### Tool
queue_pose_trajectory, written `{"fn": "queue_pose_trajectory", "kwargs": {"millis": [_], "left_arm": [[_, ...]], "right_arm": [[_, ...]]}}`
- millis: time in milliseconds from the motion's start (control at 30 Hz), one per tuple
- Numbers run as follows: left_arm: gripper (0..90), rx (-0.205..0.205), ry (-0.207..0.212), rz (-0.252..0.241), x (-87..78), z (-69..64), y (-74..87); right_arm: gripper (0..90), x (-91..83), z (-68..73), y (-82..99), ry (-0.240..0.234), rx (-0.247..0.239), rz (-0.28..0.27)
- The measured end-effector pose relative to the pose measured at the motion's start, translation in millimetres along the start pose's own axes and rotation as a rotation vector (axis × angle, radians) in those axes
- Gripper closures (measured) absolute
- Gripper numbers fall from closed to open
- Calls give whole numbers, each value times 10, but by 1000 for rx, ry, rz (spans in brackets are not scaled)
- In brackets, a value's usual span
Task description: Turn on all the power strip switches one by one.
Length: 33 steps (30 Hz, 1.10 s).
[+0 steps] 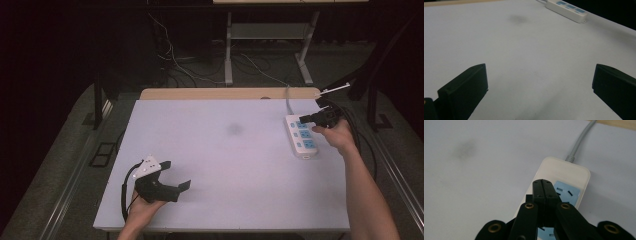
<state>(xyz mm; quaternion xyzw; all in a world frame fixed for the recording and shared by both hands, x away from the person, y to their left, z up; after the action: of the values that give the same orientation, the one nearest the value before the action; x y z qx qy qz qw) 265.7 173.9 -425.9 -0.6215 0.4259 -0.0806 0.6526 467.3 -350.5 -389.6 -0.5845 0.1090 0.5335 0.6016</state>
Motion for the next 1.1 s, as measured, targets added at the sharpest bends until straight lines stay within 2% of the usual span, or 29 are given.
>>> {"fn": "queue_pose_trajectory", "kwargs": {"millis": [267,600,867,1100], "left_arm": [[0,1,2,3,4,1,0],[0,4,4,-1,0,-3,-3],[0,4,3,-2,-2,5,-2],[0,8,4,1,2,-2,-3]], "right_arm": [[900,53,-5,-64,3,7,-7],[900,230,-16,-39,8,26,0],[900,293,-41,-29,21,46,-5],[900,364,-38,-11,22,42,4]]}}
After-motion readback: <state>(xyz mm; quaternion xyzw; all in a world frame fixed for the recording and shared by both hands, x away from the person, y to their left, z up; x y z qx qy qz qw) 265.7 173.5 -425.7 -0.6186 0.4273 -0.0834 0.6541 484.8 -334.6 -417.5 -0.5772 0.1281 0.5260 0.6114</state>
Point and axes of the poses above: each handheld gripper's, and its own axes: x roughly forward along the jaws, y roughly out of its underside, z roughly to its left, the point moved 1 cm from there along x, roughly forward along the jaws, and after that the axes turned 5 degrees about -y, right-handed, at the moved point
